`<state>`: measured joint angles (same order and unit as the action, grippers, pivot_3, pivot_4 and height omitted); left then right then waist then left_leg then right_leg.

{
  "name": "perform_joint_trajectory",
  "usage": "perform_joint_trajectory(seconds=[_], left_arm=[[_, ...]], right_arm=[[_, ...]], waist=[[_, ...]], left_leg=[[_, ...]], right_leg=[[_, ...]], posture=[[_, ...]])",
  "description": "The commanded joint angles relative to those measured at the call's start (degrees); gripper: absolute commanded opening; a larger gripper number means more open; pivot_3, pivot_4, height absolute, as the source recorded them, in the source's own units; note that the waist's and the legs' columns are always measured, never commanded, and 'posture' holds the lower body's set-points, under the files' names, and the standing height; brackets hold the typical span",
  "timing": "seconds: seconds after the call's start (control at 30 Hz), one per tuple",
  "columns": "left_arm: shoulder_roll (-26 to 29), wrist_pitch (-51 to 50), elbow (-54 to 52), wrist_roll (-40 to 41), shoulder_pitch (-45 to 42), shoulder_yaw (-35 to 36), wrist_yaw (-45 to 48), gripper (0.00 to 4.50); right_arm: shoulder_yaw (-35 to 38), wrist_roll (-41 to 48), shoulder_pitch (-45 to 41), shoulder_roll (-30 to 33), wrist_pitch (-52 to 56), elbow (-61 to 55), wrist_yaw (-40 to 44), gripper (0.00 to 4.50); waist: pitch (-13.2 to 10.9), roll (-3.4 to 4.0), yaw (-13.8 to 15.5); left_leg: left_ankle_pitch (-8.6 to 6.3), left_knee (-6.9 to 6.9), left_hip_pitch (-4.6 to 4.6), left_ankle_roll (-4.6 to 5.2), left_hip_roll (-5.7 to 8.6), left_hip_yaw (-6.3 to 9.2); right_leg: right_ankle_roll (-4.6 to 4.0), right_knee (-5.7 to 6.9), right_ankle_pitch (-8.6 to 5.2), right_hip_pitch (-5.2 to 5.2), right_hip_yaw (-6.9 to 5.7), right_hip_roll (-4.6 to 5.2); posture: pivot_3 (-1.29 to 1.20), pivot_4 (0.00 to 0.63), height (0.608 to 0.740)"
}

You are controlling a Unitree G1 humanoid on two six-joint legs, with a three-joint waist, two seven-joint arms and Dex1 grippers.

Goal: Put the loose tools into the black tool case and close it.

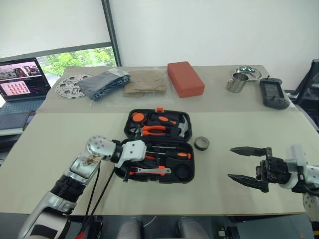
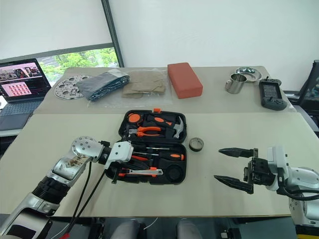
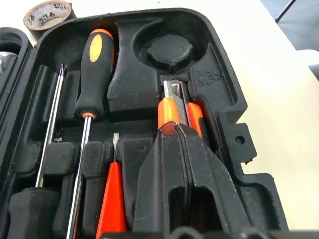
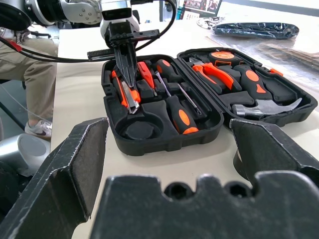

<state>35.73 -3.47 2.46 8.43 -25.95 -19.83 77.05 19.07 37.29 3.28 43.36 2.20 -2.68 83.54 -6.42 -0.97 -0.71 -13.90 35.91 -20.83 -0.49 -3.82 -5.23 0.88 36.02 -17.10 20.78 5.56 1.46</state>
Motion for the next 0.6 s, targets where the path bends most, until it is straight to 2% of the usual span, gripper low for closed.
perform_joint_trajectory(seconds=[0.03,0.37,0.6], left_arm=[[-0.2,2.3,2.0,-3.2,1.2,-2.7,-0.2,0.04],[-0.2,7.5,6.9,-6.9,3.1,-5.4,-1.2,0.04],[-0.9,6.5,8.2,-5.3,4.6,-4.1,-3.0,0.04]], right_arm=[[2.3,1.0,0.4,0.1,-1.4,-1.4,0.0,4.50],[2.1,1.0,-0.4,0.5,-1.2,-1.1,-0.1,4.50],[1.2,0.7,-2.0,0.4,-1.0,-0.4,0.0,4.50]], waist=[[0.0,0.07,0.0],[0.1,0.09,0.0],[0.1,0.11,0.0]], left_leg=[[0.00,0.01,0.00,0.00,0.01,0.00],[-0.02,0.02,0.29,0.02,0.01,0.02],[-0.01,0.03,0.53,0.02,0.00,0.10]], right_leg=[[0.00,0.00,0.00,-0.01,0.00,0.01],[0.02,-0.01,-0.02,-0.57,0.01,0.02],[0.01,0.06,-0.02,-0.67,0.07,0.02]], posture=[[0.00,0.150,0.740],[0.00,0.150,0.740],[0.00,0.150,0.740]])
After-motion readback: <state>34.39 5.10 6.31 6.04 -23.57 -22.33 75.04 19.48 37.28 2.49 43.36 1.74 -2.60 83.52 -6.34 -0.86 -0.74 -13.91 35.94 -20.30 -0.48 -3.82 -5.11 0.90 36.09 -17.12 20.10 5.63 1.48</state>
